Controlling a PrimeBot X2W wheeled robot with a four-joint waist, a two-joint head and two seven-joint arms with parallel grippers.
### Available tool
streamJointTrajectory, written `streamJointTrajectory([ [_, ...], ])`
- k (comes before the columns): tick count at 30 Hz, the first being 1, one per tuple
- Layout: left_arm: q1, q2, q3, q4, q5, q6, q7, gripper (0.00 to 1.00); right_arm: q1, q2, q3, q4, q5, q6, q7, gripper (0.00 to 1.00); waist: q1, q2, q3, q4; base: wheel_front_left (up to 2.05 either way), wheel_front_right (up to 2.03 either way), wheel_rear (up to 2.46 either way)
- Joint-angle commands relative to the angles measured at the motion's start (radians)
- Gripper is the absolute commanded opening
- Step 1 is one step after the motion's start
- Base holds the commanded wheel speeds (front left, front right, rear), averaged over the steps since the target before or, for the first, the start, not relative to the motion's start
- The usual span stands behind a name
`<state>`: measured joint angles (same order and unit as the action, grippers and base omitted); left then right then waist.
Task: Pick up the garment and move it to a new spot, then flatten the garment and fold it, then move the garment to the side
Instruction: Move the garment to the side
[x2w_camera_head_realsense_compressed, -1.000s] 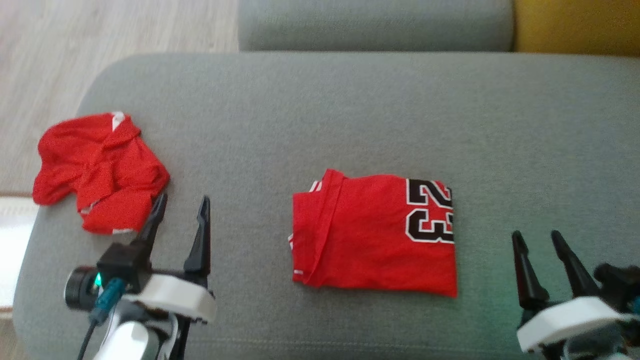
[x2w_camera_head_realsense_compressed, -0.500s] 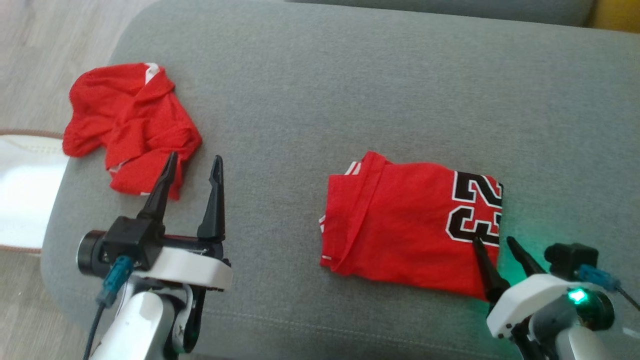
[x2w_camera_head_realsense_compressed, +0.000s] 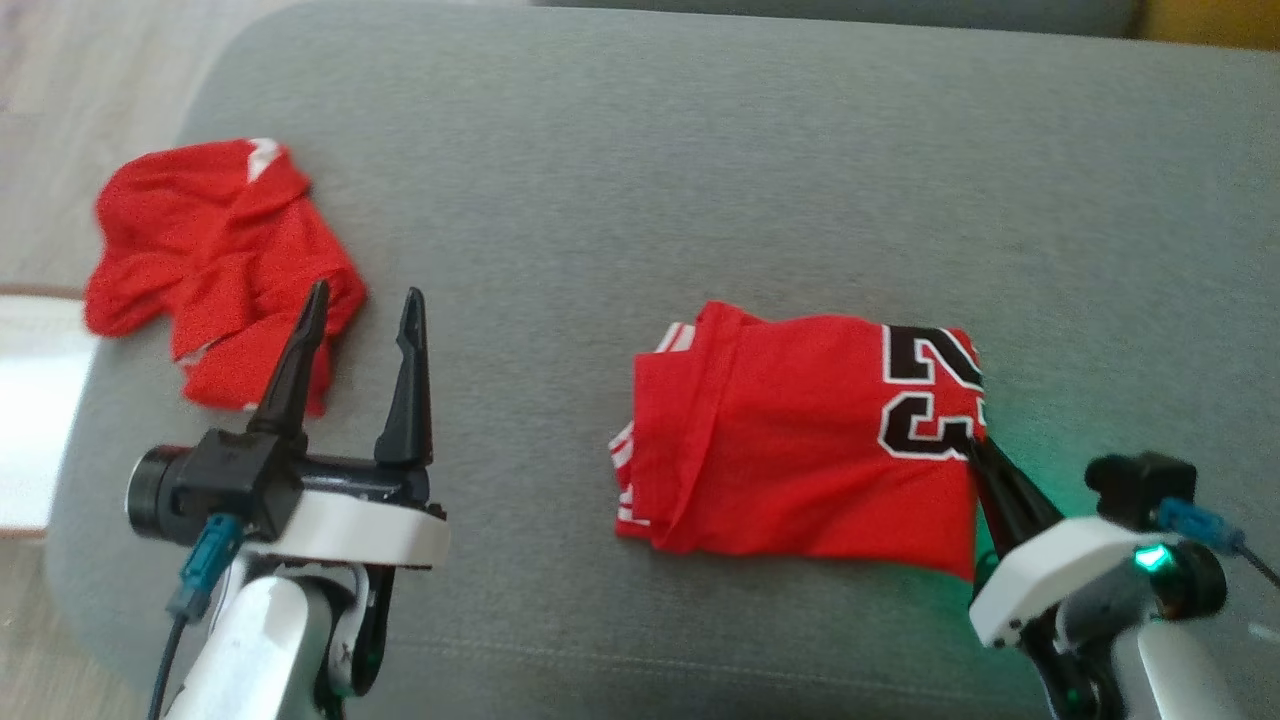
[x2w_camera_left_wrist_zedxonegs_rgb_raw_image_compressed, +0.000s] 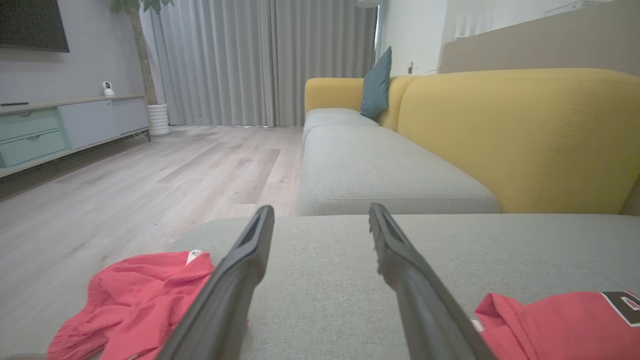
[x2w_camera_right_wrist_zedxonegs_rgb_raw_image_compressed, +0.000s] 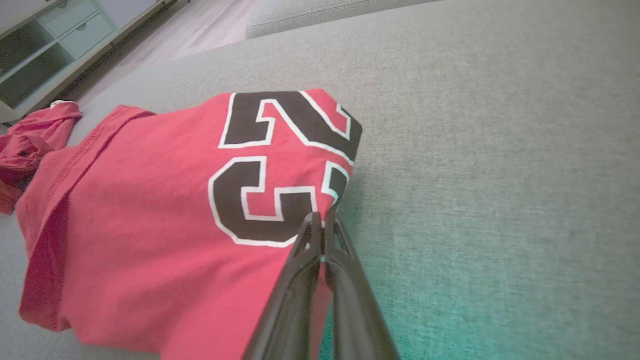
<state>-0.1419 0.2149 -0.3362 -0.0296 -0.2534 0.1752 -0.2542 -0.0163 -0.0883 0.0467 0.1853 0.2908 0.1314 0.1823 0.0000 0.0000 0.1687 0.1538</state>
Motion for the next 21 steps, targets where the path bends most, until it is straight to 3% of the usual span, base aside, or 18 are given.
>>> streamJointTrajectory([
  [1, -0.018, 0.007, 0.047, -0.037, 0.015, -0.008, -0.007, 1.0, -0.058, -0.026, 0.03, -0.042, 0.008, -0.001, 0.0, 0.0, 0.0, 0.0, 0.005, -0.035, 0.0, 0.0, 0.0],
  [11, -0.038, -0.007, 0.051, -0.042, 0.049, -0.055, -0.008, 1.0, -0.157, -0.14, 0.05, -0.006, 0.025, -0.001, 0.006, 0.0, 0.0, 0.0, 0.025, -0.165, 0.0, 0.0, 0.0],
  [21, -0.078, -0.017, 0.036, -0.065, 0.073, -0.096, -0.008, 1.0, -0.298, -0.24, -0.147, 0.034, 0.019, -0.001, 0.014, 0.0, 0.0, 0.0, 0.089, -0.283, 0.0, 0.0, 0.0],
])
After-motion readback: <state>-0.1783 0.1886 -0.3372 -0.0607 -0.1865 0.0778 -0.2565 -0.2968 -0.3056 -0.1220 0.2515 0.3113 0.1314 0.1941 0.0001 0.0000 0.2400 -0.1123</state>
